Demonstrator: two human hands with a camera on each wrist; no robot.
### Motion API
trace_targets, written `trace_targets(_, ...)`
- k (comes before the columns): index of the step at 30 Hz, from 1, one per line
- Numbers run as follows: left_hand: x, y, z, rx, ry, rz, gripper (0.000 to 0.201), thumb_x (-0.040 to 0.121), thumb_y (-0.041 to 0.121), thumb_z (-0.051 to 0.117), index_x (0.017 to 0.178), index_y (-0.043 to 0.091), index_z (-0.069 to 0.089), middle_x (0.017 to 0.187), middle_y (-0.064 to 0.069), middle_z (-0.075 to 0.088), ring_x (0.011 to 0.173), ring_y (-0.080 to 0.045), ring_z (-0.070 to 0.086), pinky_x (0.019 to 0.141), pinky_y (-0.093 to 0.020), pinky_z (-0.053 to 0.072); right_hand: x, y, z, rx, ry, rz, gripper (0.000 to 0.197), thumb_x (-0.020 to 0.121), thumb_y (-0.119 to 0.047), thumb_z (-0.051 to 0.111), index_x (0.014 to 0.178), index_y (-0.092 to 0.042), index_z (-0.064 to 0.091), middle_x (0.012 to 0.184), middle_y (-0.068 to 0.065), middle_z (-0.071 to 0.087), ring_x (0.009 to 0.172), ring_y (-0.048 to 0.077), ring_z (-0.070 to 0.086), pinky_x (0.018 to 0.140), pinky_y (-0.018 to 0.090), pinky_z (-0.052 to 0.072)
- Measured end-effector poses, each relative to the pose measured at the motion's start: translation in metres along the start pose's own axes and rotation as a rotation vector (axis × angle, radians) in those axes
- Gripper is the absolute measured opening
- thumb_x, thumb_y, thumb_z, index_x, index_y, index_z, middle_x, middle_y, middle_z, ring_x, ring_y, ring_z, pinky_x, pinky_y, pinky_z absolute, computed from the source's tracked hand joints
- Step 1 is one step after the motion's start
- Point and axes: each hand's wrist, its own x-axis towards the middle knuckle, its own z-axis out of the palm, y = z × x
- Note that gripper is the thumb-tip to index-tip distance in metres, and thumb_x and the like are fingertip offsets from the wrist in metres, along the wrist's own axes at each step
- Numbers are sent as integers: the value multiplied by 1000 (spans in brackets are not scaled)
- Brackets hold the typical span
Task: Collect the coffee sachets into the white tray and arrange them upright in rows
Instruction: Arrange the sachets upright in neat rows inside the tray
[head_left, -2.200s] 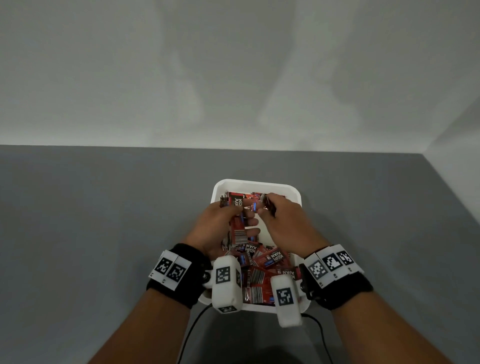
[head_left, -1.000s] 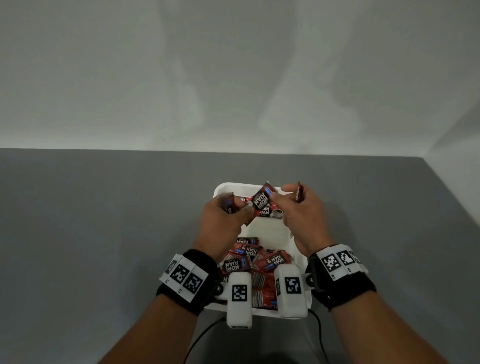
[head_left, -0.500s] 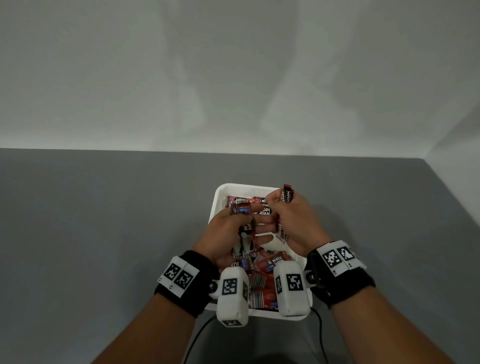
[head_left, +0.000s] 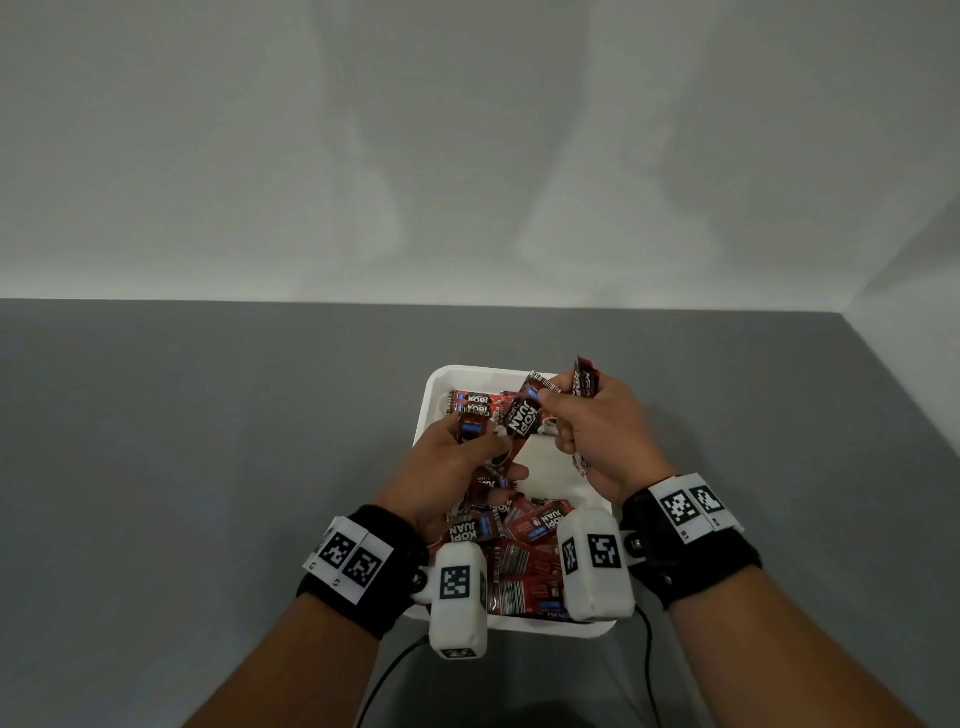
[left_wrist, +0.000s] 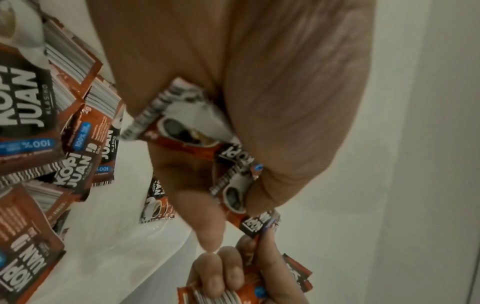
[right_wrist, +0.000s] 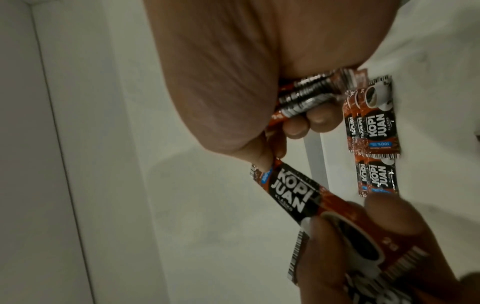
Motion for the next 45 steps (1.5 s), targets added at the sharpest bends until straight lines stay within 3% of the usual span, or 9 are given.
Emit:
trace_targets(9, 4, -6, 12, 125, 127, 189, 10, 98, 11, 65, 104, 4, 68, 97, -7, 77, 87, -22, 76, 55, -27, 55, -4, 7, 15, 90, 3, -40, 16, 89, -21, 76, 76, -15, 68, 64, 0, 58, 52, 9, 51, 48, 26, 40)
trace_targets(12, 5, -6, 20, 274, 77, 275, 4, 92, 5, 70, 94, 4, 67, 88, -10, 73, 76, -13, 70, 65, -25, 55, 1, 9, 23, 23, -7, -33, 23, 85, -22, 79, 90, -6, 63, 75, 4, 64, 67, 16, 63, 64, 34, 56)
trace_targets(18, 5, -1, 11, -98, 89, 9, 39, 88, -12, 38, 99, -2, 74, 68, -1, 62, 56, -11, 55, 43, -23, 46, 5, 3, 11, -99, 27, -38, 16, 97, -12, 57, 81, -14, 59, 60, 0, 53, 56, 18, 50, 55, 30, 45)
trace_targets(21, 7, 0, 4, -186, 50, -12, 38, 89, -16, 42, 111, -3, 69, 72, -3, 52, 62, -15, 54, 51, -28, 53, 0, 4, 6, -157, -93, -87, 17, 96, -15, 64, 80, -16, 67, 58, 5, 51, 50, 19, 44, 54, 33, 41)
trace_targets(26, 7, -1, 7, -160, -53, 58, 24, 92, -15, 58, 112, -3, 60, 82, -15, 66, 68, -22, 65, 67, -35, 60, -11, 1, 15, -214, -184, -89, 29, 93, -15, 69, 69, -29, 75, 51, -6, 54, 46, 11, 43, 49, 27, 36)
trace_targets(32, 9, -10, -5, 10, 70, 112, 16, 88, -2, 72, 78, 10, 67, 75, -13, 64, 76, -30, 59, 79, -47, 53, 0, -3, 7, -145, -21, -60, 27, 93, -9, 70, 68, -16, 61, 48, -11, 54, 41, 5, 46, 53, 29, 37)
trace_targets(36, 10, -9, 0, 141, 183, 272, 13, 90, 1, 71, 80, 3, 64, 71, -9, 66, 65, -18, 62, 67, -35, 55, -7, 1, 14, -53, -27, -63, 21, 89, -19, 77, 71, -11, 69, 55, 0, 54, 45, 13, 42, 47, 27, 37)
trace_targets(42, 12, -10, 16, 363, 74, 379, 9, 84, 6, 77, 87, 2, 69, 88, -14, 73, 87, -27, 70, 85, -39, 58, -5, 7, 27, -73, -8, -30, 15, 87, -14, 67, 72, -12, 65, 66, 6, 61, 66, 19, 61, 67, 35, 53)
trace_targets(45, 14, -10, 19, 358, 73, 372, 12, 83, -1, 74, 88, -4, 65, 87, -11, 74, 80, -19, 73, 76, -31, 58, -9, 4, 26, -25, -63, 33, 16, 95, -11, 58, 80, -7, 64, 64, 4, 58, 52, 12, 58, 50, 24, 48)
